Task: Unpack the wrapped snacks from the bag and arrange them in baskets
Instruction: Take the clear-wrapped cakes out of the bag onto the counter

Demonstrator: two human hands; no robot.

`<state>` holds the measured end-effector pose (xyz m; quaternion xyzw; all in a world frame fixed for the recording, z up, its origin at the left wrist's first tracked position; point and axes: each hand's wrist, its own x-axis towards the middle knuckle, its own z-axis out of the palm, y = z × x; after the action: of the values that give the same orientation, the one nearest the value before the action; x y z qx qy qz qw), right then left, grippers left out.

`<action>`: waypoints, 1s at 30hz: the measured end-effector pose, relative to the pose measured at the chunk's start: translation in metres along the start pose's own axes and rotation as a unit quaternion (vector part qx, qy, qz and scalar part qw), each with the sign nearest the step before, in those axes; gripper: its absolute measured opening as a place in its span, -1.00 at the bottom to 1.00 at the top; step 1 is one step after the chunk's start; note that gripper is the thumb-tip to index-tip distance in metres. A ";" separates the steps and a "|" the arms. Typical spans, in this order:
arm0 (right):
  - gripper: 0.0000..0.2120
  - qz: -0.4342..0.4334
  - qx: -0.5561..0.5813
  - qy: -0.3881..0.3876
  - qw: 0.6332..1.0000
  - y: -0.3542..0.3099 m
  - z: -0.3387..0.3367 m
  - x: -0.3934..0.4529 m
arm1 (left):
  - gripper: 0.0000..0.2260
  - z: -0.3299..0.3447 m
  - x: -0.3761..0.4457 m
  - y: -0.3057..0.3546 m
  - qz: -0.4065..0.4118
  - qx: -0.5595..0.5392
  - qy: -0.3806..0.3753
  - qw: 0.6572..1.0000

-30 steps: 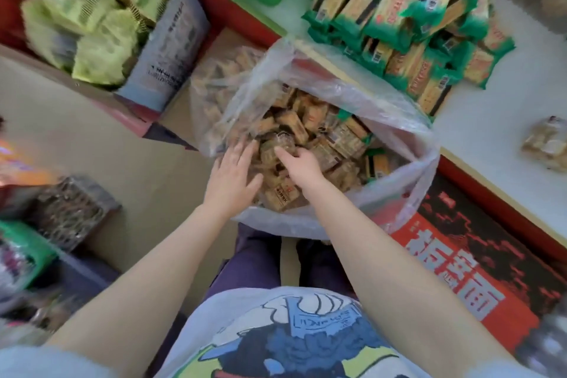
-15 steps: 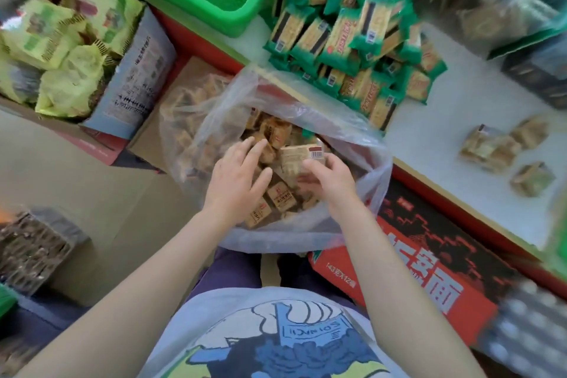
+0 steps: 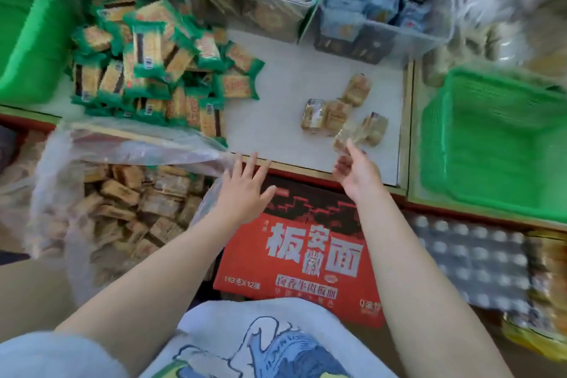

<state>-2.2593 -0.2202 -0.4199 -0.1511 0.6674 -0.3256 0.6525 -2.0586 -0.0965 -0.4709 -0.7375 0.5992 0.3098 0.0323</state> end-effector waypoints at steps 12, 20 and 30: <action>-0.87 -0.024 -0.104 -0.137 0.985 0.039 0.042 -0.033 | -0.51 -0.020 -0.022 -0.008 0.027 -0.130 0.094 0.987; -0.85 0.029 -0.310 -0.263 0.913 0.148 0.169 -0.085 | -0.43 0.021 -0.127 -0.182 -0.243 -0.107 0.152 0.952; -0.22 0.109 -0.307 -0.077 0.942 0.249 0.239 -0.052 | -0.34 0.034 -0.154 -0.267 -0.248 -0.122 0.052 0.960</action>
<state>-1.9665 -0.0596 -0.5219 -0.2948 0.6951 -0.0195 0.6554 -1.8458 0.1260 -0.5084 -0.8764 0.3561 0.3240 -0.0139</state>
